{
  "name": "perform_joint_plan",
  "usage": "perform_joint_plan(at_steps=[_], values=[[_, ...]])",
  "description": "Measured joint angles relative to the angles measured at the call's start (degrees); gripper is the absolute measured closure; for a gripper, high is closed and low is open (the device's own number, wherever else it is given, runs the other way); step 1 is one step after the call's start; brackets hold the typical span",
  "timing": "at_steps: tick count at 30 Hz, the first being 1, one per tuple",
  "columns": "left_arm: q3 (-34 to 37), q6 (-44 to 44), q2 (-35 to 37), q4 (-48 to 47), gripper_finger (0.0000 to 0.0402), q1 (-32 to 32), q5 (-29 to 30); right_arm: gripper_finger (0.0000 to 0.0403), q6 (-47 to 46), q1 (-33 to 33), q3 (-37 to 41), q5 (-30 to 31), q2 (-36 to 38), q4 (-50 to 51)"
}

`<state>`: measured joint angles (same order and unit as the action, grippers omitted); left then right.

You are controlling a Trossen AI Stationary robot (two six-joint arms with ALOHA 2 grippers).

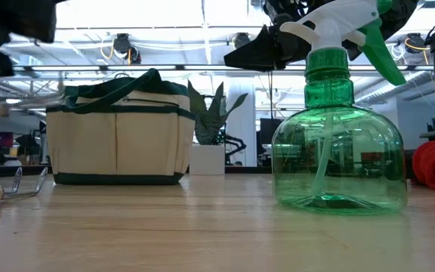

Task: Pick & Place Garden tools in Gardening bag
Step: Put the left brown hand rake into the white gardening bag

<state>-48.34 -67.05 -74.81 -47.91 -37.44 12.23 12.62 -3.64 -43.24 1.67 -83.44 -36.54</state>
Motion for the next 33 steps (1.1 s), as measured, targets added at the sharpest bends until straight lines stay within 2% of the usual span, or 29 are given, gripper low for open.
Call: perform_joint_plan(at_steps=[17, 33], values=[[-8.3, 17.3, 0.0, -3.5, 0.0336, 5.9, 3.4, 0.0209, -0.2, 0.0, 0.0, 0.0, 0.0, 0.2], [-9.5, 32.3, 0.0, -3.4, 0.0339, 13.8, 2.8, 0.0209, -0.2, 0.0, 0.0, -0.2, 0.0, 0.2]])
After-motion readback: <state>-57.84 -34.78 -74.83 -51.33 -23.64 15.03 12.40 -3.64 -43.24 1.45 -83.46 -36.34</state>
